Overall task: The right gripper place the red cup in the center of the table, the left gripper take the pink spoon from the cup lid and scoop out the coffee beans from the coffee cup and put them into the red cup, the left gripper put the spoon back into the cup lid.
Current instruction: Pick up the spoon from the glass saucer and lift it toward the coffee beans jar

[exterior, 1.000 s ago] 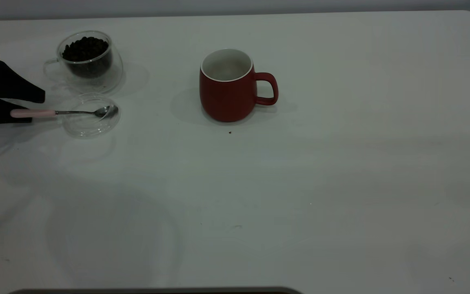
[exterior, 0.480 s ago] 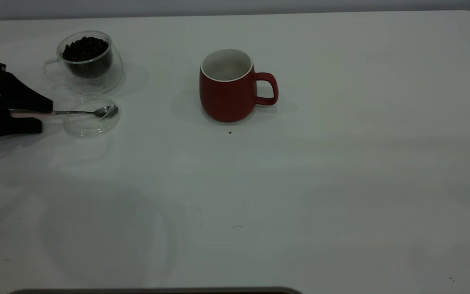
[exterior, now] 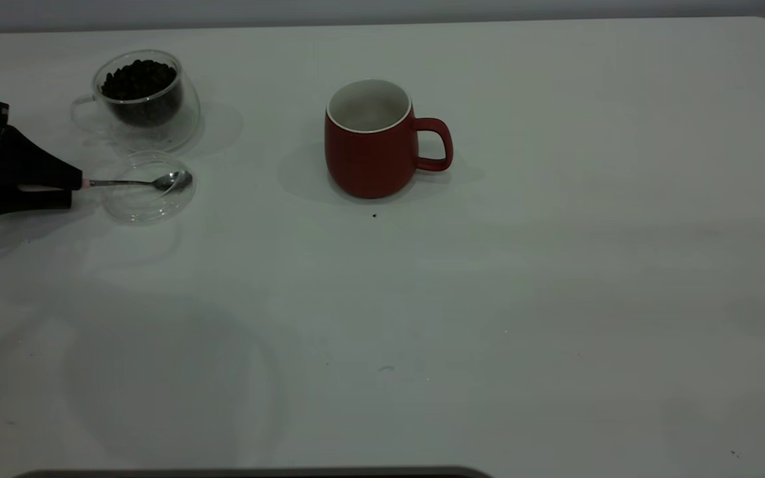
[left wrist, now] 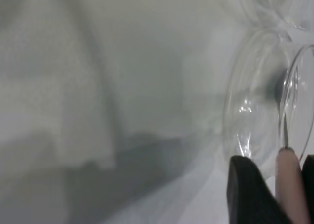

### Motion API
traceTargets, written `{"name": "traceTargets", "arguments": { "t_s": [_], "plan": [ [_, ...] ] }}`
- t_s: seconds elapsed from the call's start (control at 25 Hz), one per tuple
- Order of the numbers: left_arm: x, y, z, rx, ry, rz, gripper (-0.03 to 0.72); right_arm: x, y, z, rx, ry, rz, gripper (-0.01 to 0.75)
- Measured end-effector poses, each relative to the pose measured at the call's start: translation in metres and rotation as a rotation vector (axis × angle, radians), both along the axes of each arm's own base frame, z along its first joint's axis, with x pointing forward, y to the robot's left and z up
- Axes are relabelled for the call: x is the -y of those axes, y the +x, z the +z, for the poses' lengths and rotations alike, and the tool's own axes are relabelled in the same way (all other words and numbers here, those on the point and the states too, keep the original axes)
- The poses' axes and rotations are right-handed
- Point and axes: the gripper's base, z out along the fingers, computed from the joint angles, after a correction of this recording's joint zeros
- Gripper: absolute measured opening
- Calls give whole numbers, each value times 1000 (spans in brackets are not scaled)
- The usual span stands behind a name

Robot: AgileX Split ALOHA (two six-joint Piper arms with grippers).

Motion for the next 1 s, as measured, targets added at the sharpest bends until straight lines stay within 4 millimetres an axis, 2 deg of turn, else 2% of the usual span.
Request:
{"name": "traceTargets", "arguments": {
  "t_s": [0.2,0.36,1.0],
  "plan": [
    [3,-1,3,3,-49,-19,178,0,0,0,0,0,0,243],
    [5,-2,5,4,-74,-30,140,0,0,0,0,0,0,243],
    [0,-6,9,-20,-129,-26,115,0,0,0,0,0,0,243]
  ]
}}
